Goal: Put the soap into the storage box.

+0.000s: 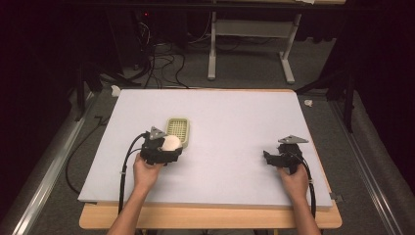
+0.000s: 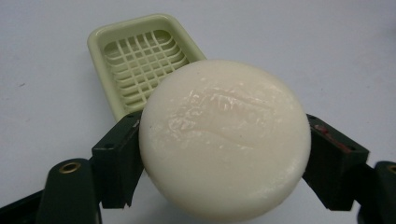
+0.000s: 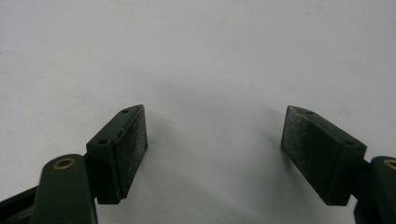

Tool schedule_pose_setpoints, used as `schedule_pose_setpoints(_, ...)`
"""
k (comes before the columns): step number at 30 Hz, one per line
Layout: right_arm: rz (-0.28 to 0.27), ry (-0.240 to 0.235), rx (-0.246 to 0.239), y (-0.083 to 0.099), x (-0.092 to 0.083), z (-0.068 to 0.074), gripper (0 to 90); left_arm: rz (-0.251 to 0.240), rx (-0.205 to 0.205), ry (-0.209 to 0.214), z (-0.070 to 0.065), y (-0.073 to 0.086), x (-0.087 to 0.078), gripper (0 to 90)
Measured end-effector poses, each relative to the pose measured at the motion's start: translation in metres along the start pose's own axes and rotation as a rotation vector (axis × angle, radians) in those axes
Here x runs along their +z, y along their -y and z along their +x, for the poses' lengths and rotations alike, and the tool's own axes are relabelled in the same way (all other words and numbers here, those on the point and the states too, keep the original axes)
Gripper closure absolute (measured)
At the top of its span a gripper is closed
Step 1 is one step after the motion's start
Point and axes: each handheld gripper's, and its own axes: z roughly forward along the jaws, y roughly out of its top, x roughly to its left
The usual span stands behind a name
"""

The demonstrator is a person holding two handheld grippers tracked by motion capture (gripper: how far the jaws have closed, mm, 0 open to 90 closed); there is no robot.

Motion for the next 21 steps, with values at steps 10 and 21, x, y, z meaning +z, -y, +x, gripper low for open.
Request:
schedule_pose_setpoints(10,0.0,0.002,0.002,0.0,0.0,0.0,23.1,0.027,0.038,-0.006,0.002,-0.014,0.007,24.1)
schedule_pose_setpoints(21,0.0,-0.001,0.002,0.0,0.0,0.0,23.2,0.051,0.016,0.002,0.008,-0.029,0.021,24.0)
